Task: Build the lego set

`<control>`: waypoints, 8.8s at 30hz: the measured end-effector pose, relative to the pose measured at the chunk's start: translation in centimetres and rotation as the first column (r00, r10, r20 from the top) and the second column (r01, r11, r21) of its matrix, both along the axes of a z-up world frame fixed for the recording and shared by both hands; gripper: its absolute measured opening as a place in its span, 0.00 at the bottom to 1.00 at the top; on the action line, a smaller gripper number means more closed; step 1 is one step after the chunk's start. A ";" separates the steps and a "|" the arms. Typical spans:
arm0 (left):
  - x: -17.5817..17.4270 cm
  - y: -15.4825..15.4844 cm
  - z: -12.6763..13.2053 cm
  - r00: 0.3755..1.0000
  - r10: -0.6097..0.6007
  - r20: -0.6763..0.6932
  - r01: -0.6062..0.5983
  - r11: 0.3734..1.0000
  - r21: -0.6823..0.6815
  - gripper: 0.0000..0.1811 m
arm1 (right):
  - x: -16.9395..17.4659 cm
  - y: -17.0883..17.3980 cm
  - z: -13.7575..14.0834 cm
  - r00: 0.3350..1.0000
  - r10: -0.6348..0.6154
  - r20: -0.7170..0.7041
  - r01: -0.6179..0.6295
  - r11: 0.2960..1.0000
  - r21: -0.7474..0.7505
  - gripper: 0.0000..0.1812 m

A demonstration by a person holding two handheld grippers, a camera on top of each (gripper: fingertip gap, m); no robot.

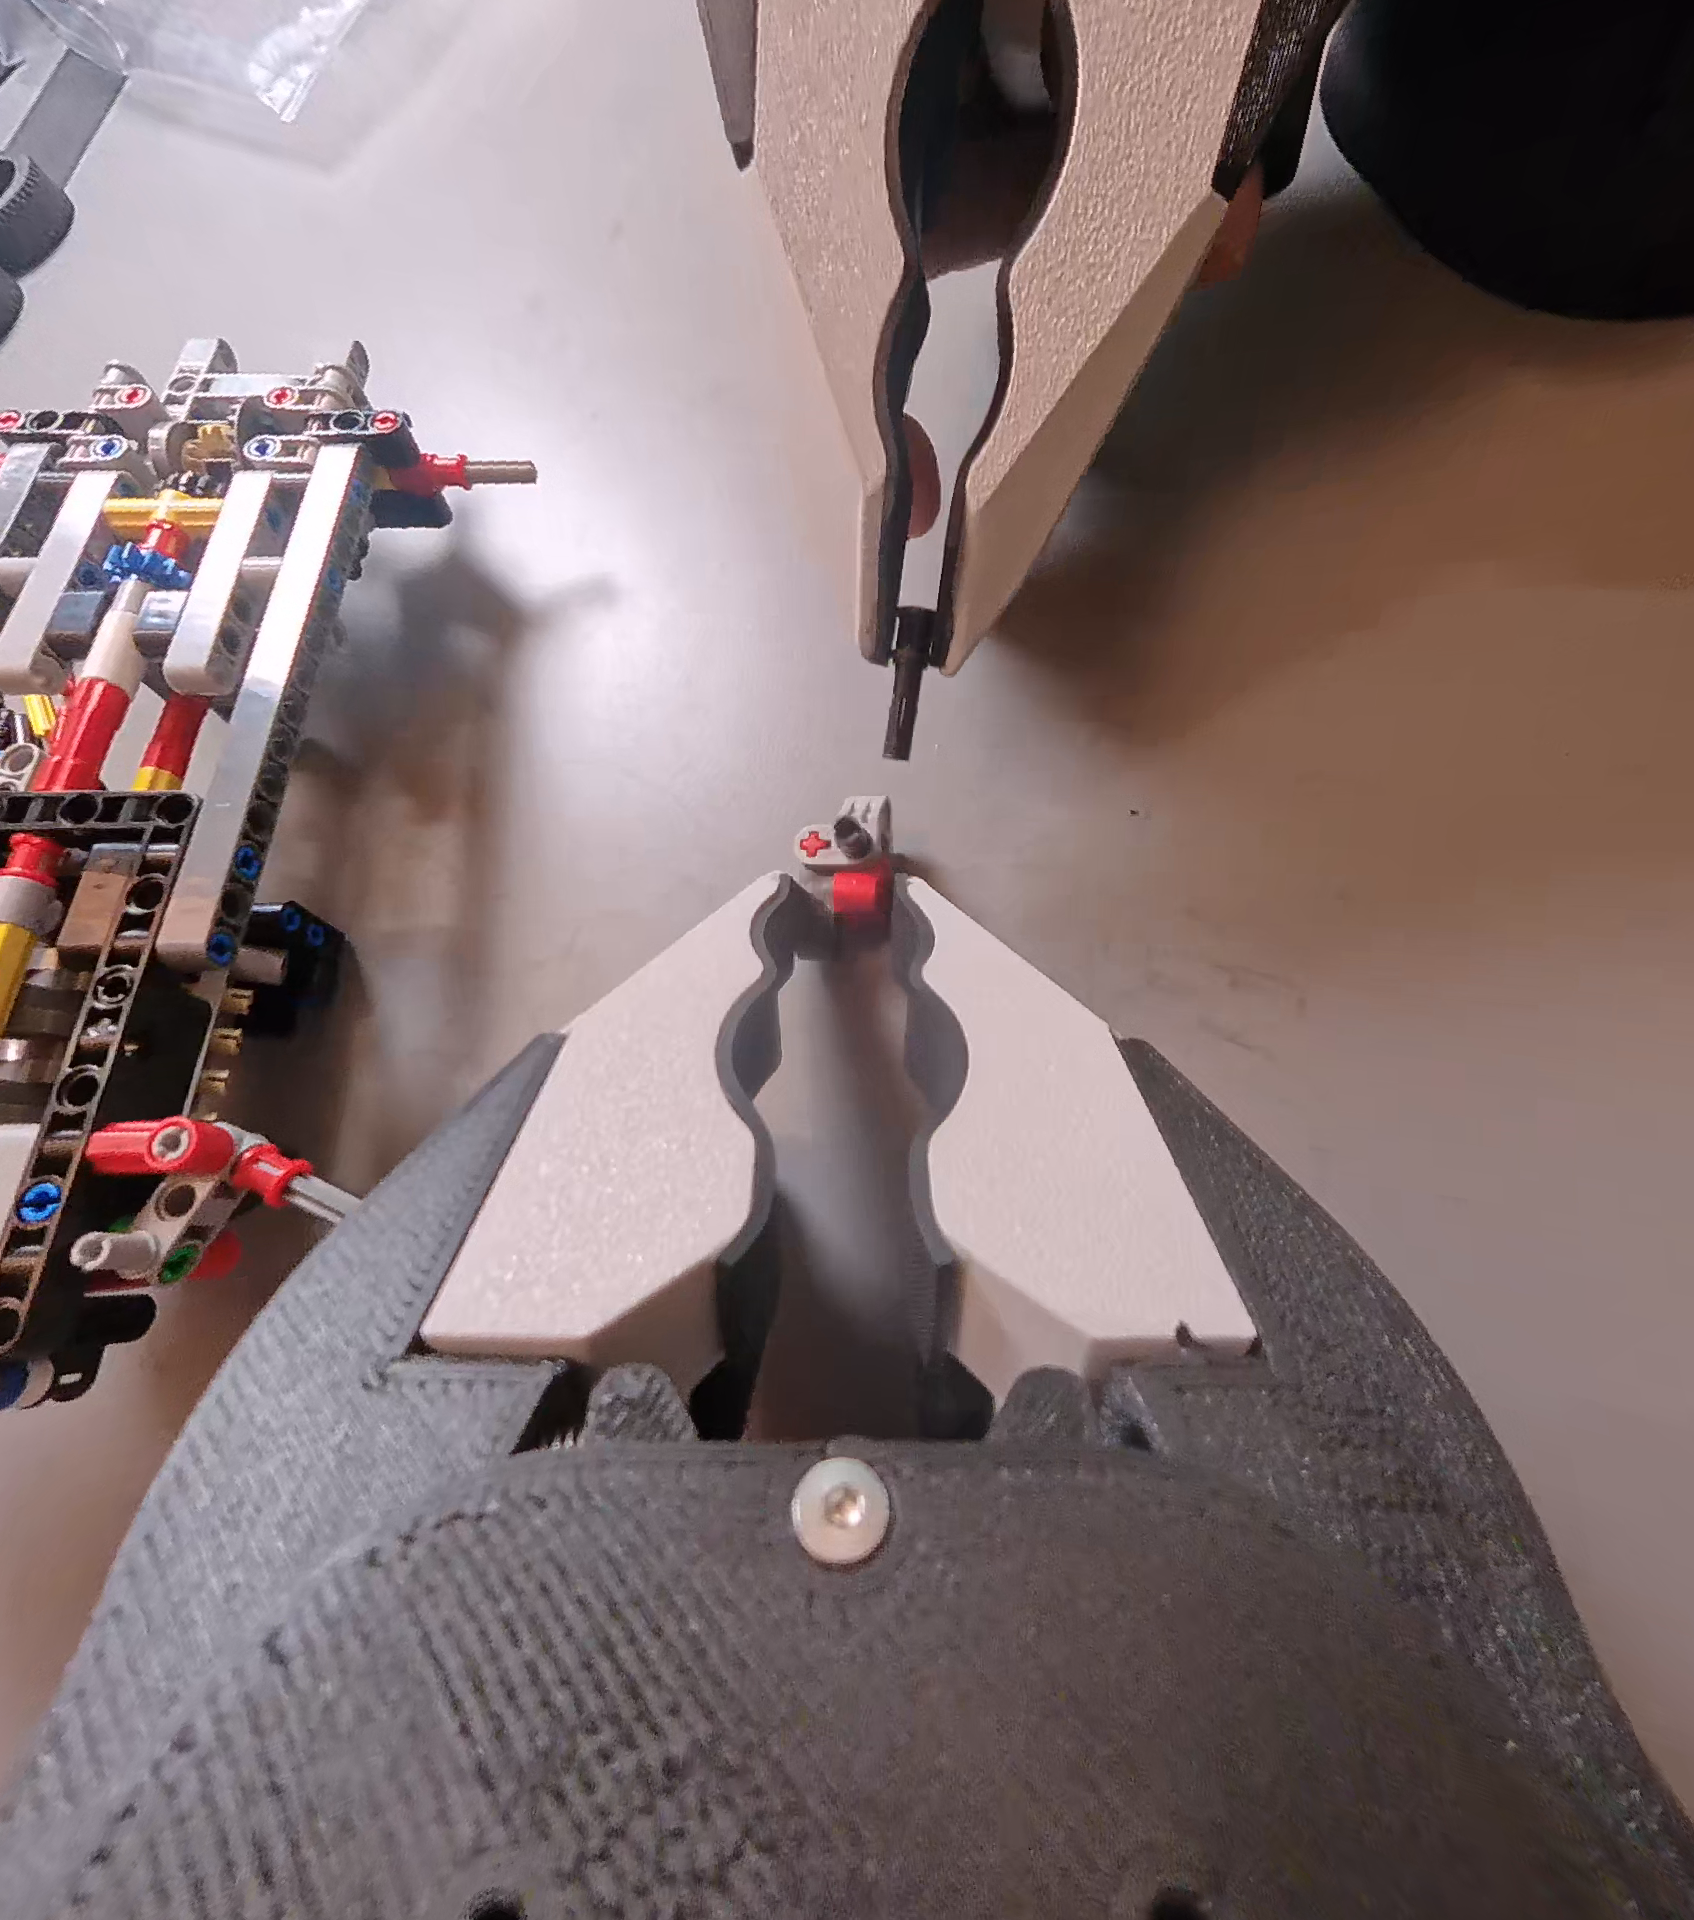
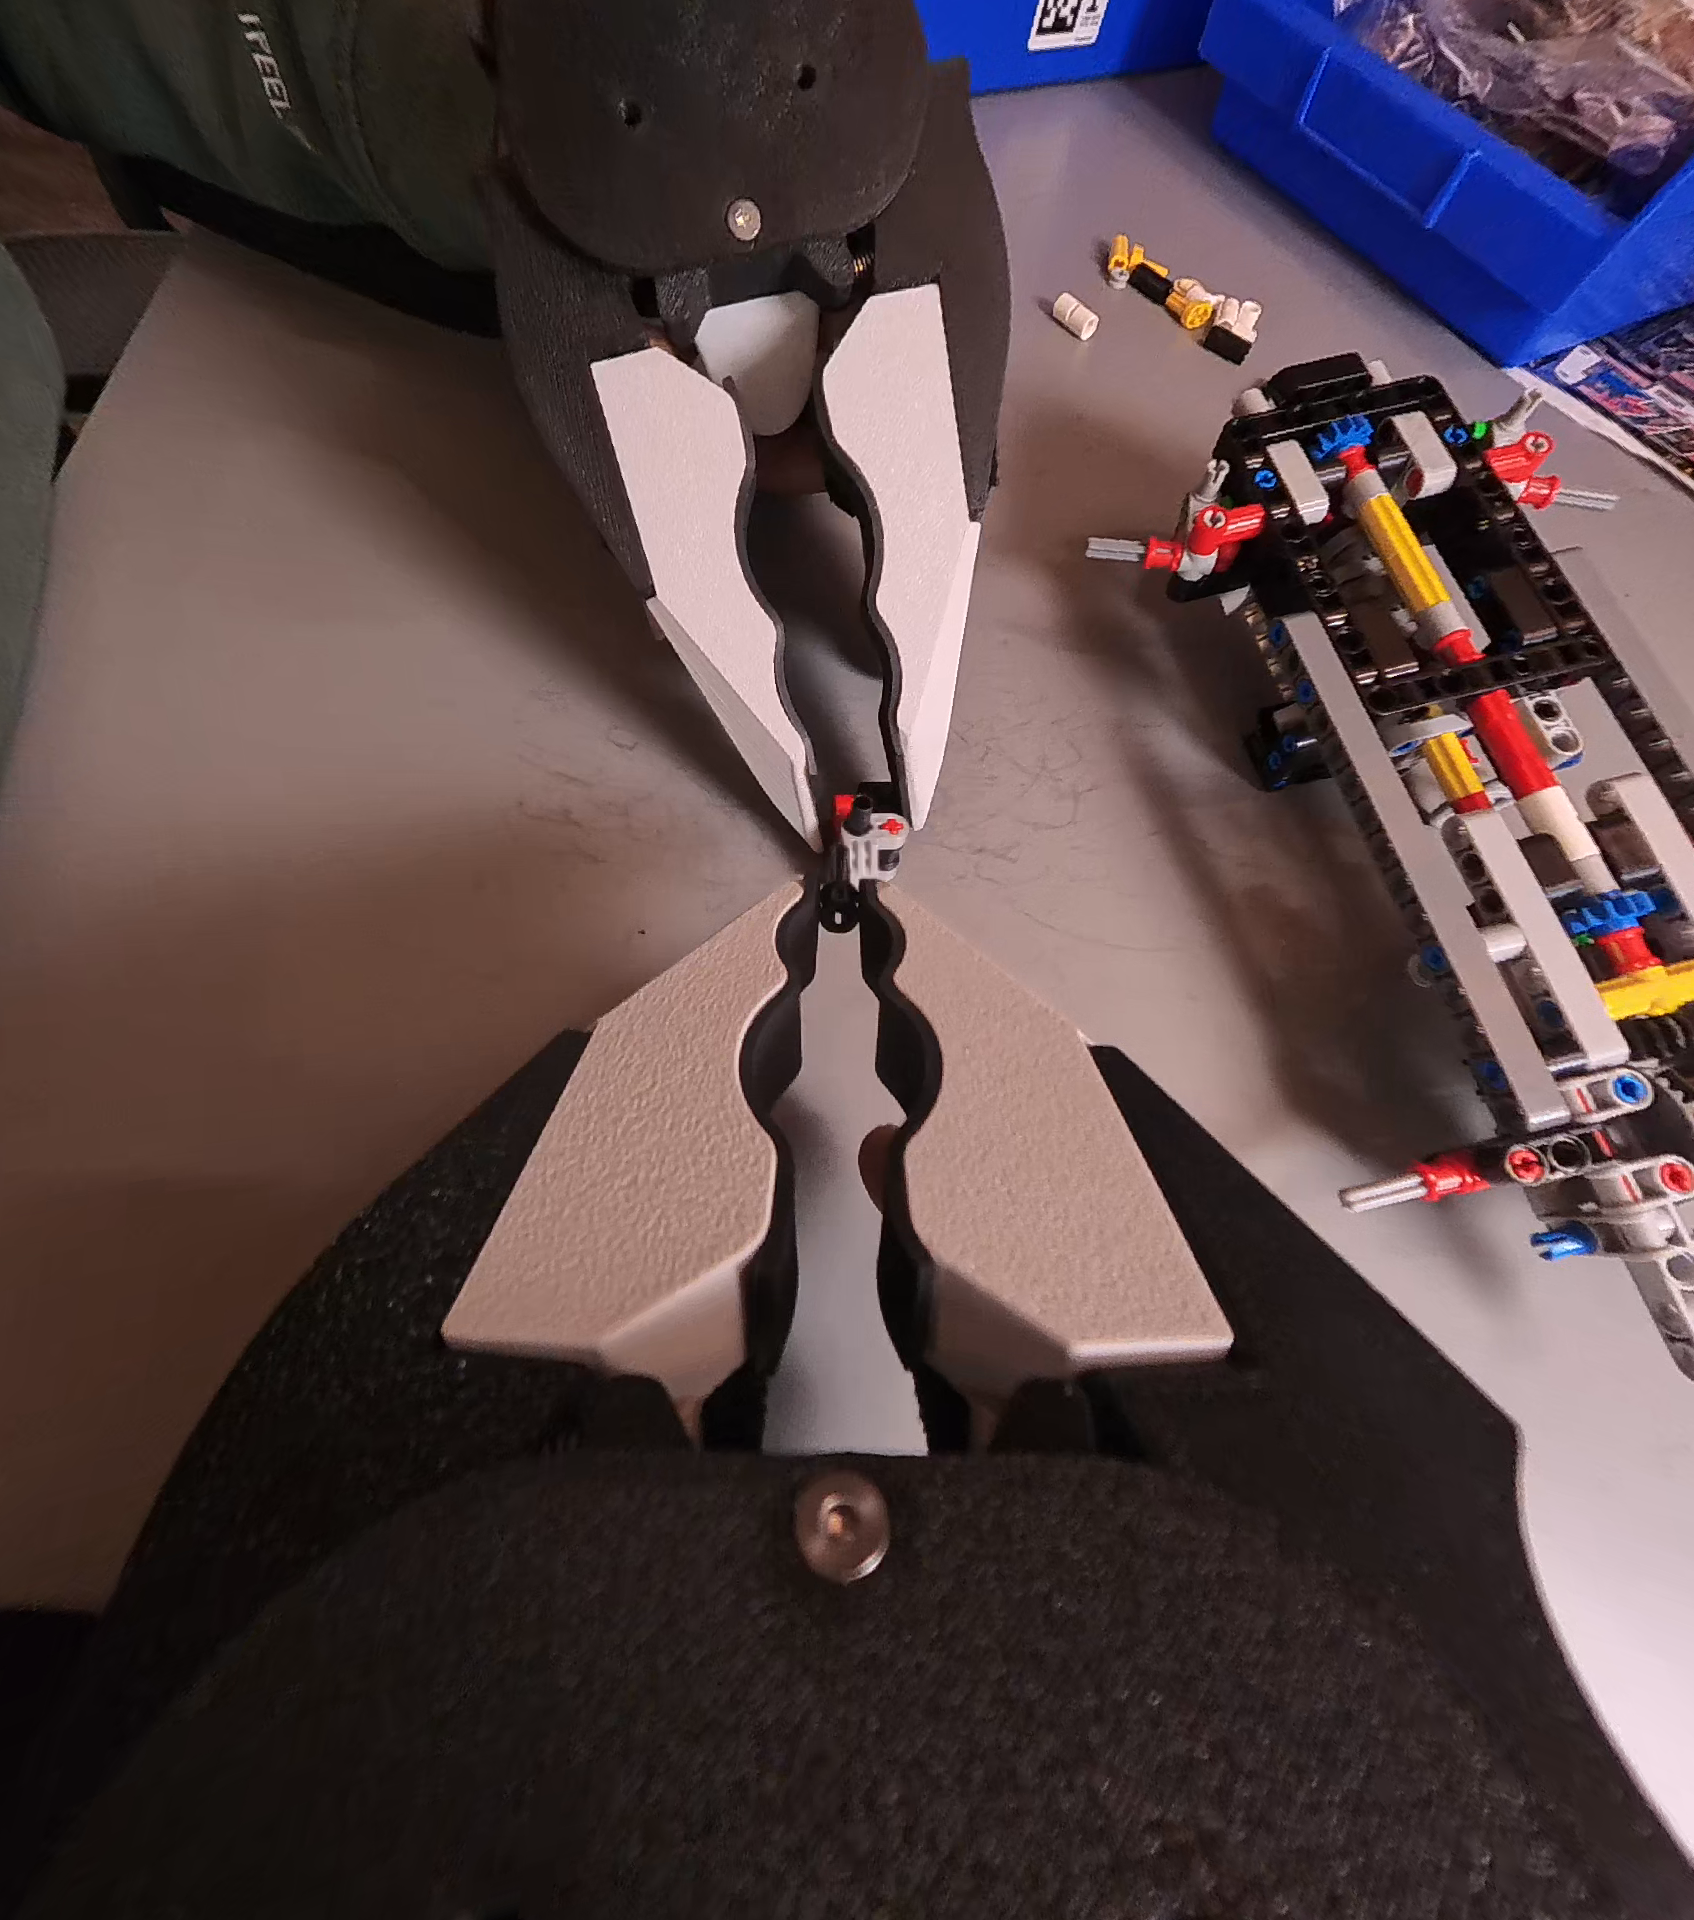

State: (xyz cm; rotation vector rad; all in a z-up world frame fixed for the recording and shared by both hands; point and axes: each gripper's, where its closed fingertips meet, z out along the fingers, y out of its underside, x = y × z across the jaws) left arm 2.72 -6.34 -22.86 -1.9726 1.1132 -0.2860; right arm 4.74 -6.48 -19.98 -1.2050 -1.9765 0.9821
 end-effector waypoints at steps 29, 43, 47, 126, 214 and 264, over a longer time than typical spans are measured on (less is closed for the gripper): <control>-0.9 -1.1 1.2 0.995 -0.046 0.094 0.048 0.999 -0.022 0.11 | 0.2 0.0 -1.0 0.999 -0.012 0.044 0.012 1.000 0.007 0.02; 0.6 -0.2 0.2 0.972 -0.234 0.017 0.234 0.972 0.004 0.18 | -0.4 -1.1 -1.4 0.999 -0.003 0.044 0.003 1.000 -0.004 0.02; 0.8 -0.7 0.1 0.972 -0.236 0.015 0.236 0.972 0.000 0.16 | -0.5 -1.1 -1.4 0.999 -0.003 0.040 0.004 1.000 -0.005 0.02; 0.1 0.3 2.2 0.969 0.051 -0.242 0.041 0.932 0.360 0.12 | -2.3 -0.9 -0.8 0.943 -0.206 0.260 0.326 0.717 -0.616 0.01; -0.2 -1.1 13.6 0.202 0.161 0.966 0.247 0.946 -0.210 0.05 | -3.8 -1.1 9.8 0.842 -0.111 -0.528 0.243 0.952 0.187 0.10; 0.3 -1.2 13.5 0.242 0.079 0.967 0.188 0.974 -0.126 0.05 | -3.8 -1.2 9.9 0.855 -0.205 -0.477 0.182 0.979 -0.095 0.08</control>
